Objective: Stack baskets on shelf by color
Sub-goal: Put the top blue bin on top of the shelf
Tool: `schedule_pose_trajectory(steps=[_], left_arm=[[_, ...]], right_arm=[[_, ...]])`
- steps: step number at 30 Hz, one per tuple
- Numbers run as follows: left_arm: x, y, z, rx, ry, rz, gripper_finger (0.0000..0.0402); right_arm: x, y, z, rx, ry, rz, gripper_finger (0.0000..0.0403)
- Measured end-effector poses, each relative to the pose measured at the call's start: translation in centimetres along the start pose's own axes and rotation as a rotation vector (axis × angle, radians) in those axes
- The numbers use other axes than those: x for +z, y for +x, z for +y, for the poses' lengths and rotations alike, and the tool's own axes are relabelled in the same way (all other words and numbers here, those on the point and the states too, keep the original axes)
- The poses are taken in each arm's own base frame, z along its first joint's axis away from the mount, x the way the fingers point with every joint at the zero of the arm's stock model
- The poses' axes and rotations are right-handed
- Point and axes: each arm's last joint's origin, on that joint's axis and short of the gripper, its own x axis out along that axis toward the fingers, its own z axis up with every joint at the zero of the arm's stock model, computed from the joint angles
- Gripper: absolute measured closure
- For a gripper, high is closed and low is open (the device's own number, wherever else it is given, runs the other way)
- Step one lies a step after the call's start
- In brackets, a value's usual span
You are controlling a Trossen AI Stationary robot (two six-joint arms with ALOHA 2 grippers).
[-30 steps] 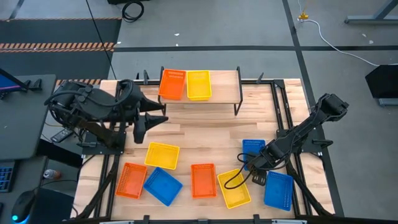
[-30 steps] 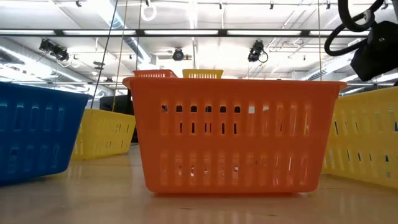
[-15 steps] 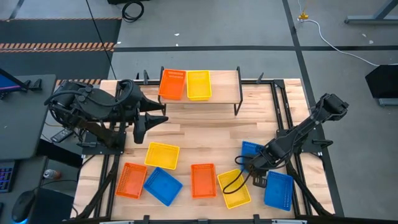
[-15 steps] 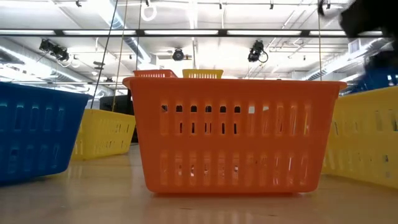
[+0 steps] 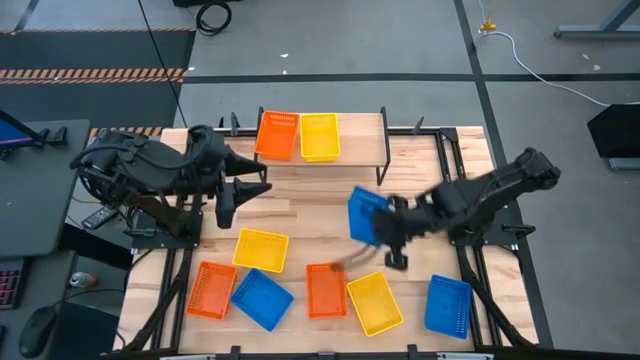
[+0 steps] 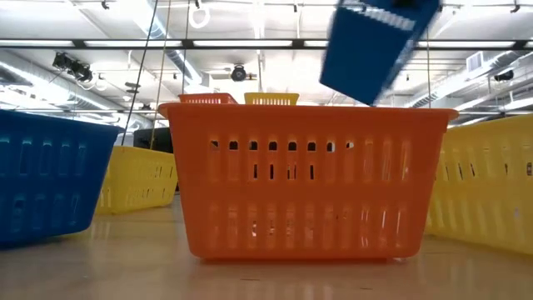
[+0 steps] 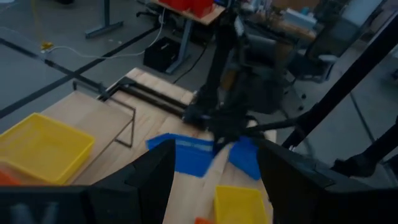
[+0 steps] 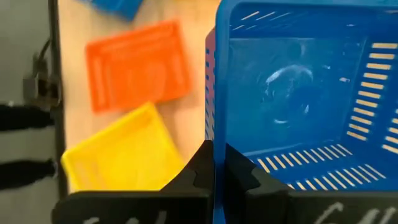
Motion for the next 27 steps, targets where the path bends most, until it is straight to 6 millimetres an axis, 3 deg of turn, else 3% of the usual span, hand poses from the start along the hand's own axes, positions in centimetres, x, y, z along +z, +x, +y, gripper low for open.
schedule_pose_trajectory(steps=[5,11,17,27], left_arm=[[0.3,0.0,-0.2,-0.014,-0.015,-0.023,0.0171],[0.2,0.0,-0.2,-0.020,-0.014,-0.020,0.0171],[0.2,0.0,-0.2,-0.020,-0.012,-0.020,0.0171],[0.2,0.0,-0.3,-0.052,-0.007,-0.008,0.0171]], right_arm=[[2.5,-1.9,-3.6,-0.067,0.003,-0.044,0.0392],[3.4,-3.9,-7.3,-0.187,-0.067,-0.007,0.0387],[4.1,-3.7,-10.7,-0.229,-0.129,0.029,0.0391],[4.9,-1.7,-15.5,-0.275,-0.116,0.133,0.0389]])
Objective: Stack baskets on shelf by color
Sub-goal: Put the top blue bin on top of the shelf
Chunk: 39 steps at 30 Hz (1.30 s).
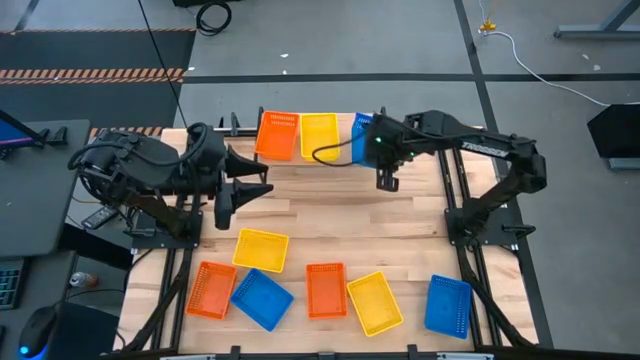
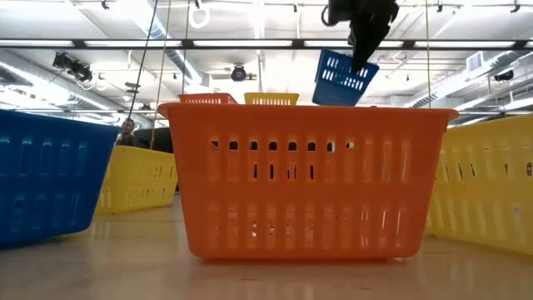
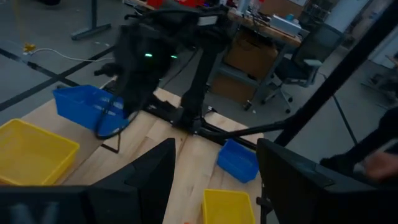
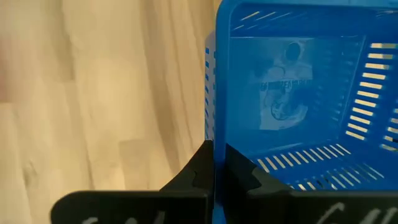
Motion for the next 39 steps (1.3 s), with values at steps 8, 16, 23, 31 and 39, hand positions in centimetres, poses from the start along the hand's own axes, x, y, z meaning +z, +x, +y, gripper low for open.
schedule_pose_trajectory(steps=[8,16,23,31,39], left_arm=[[0.1,0.1,0.2,0.007,0.058,0.002,0.0171],[0.3,0.6,0.7,0.009,0.046,0.011,0.0171],[0.1,1.4,0.5,0.022,0.052,0.026,0.0171],[-0.3,3.1,0.2,0.034,0.053,0.056,0.0171],[-0.4,3.6,-0.1,0.018,0.034,0.058,0.0171]], right_arm=[[0.4,1.8,-1.3,0.019,-0.013,0.053,0.0389],[0.2,2.5,-2.5,0.027,0.016,0.076,0.0388],[0.1,2.5,-3.0,0.023,0.044,0.079,0.0388],[0.1,2.5,-3.3,0.016,0.031,0.070,0.0387],[0.3,2.6,-3.7,0.026,0.041,0.045,0.0387]])
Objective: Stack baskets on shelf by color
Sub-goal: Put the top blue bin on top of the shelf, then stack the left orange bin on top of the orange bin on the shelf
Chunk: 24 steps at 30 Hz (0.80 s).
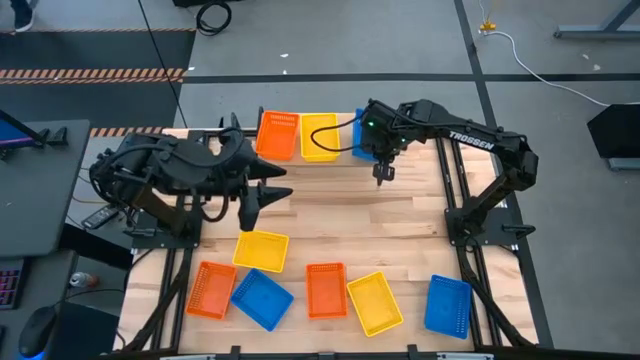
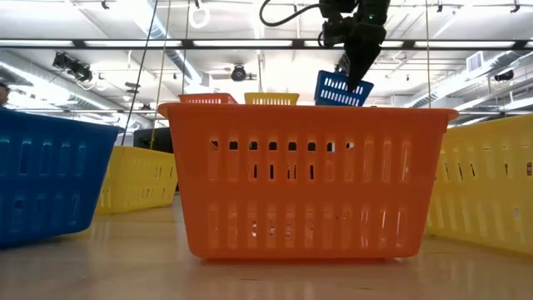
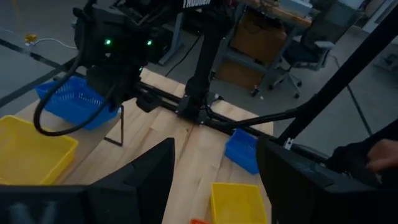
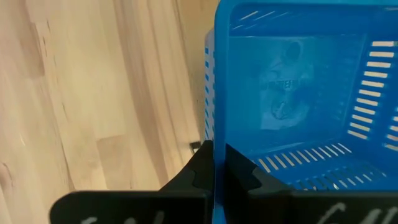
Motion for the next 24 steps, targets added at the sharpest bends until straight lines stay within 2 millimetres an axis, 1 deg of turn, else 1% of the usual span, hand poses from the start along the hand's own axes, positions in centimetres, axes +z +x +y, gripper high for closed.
schedule_pose_trajectory(steps=[5,8,14,19,24], left_arm=[[0.32,-0.02,-0.21,-0.020,-0.016,-0.031,0.0171],[0.47,-0.01,-0.25,-0.025,-0.024,-0.045,0.0171],[0.42,0.43,-0.44,-0.013,-0.024,-0.051,0.0171],[0.26,0.81,-0.60,-0.008,-0.020,-0.042,0.0171],[0.23,0.82,-0.65,-0.019,-0.048,-0.037,0.0171]], right_arm=[[0.22,0.00,-0.11,-0.027,-0.003,-0.019,0.0386],[0.23,-0.01,-0.14,-0.039,0.000,-0.018,0.0378],[0.31,-0.01,-0.09,-0.037,0.001,-0.026,0.0341],[0.33,-0.03,-0.06,-0.037,0.059,-0.028,0.0309],[0.30,-0.03,-0.06,-0.036,0.111,-0.027,0.0293]])
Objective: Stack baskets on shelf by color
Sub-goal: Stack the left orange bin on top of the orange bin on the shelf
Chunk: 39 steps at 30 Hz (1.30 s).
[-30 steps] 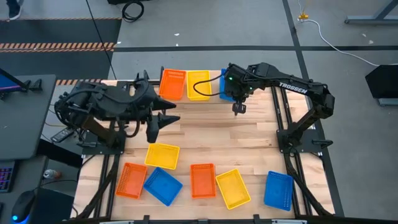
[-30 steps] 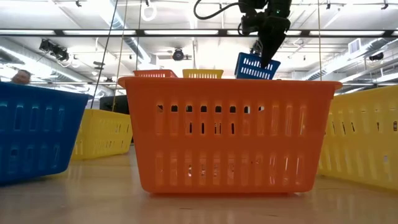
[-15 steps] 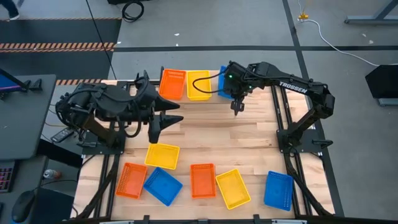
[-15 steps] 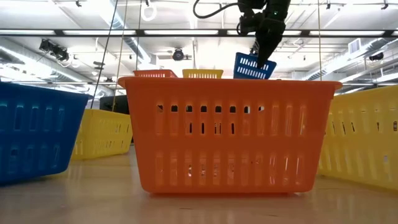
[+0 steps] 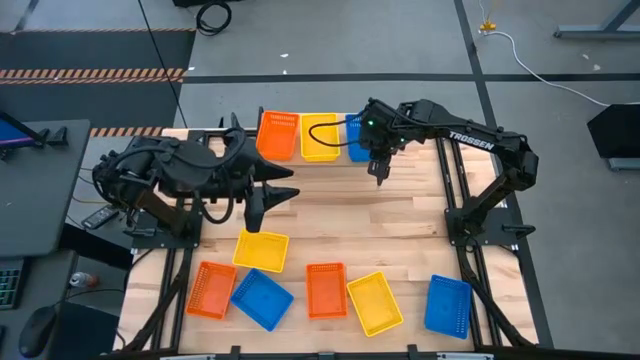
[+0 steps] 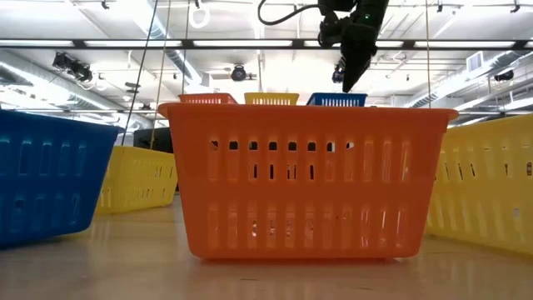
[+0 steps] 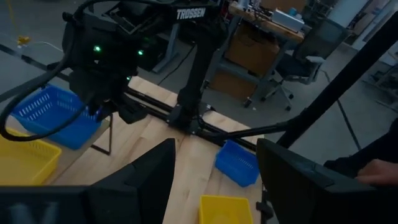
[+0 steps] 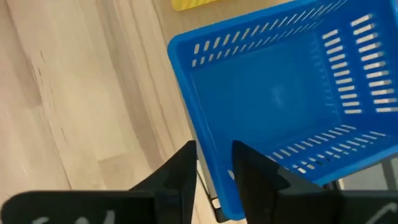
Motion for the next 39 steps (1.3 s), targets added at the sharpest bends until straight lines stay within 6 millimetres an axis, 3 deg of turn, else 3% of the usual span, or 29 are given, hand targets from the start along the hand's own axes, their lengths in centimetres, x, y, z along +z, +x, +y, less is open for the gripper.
schedule_pose_trajectory(steps=[5,10,17,23,28,39], left_arm=[[-0.7,-0.3,-0.4,-0.069,0.023,0.079,0.0171],[-3.4,-0.8,0.8,-0.001,0.184,0.376,0.0174],[-5.2,-0.3,1.4,0.035,0.182,0.564,0.0196],[-8.5,2.6,1.7,0.199,-0.042,0.686,0.0216],[-12.4,5.7,0.8,0.307,-0.180,0.642,0.0220],[-21.1,9.6,2.3,0.546,-0.605,0.770,0.0219]], right_arm=[[-0.6,-1.1,0.5,0.078,0.111,0.067,0.0291],[-0.5,-3.1,2.0,0.246,0.168,0.069,0.0291],[-0.3,-3.9,6.1,0.416,0.205,0.095,0.0291],[-0.7,-4.4,9.7,0.471,0.282,0.155,0.0291],[-1.6,-4.9,11.7,0.467,0.338,0.238,0.0291],[-3.5,-6.2,15.9,0.495,0.169,0.284,0.0291]])
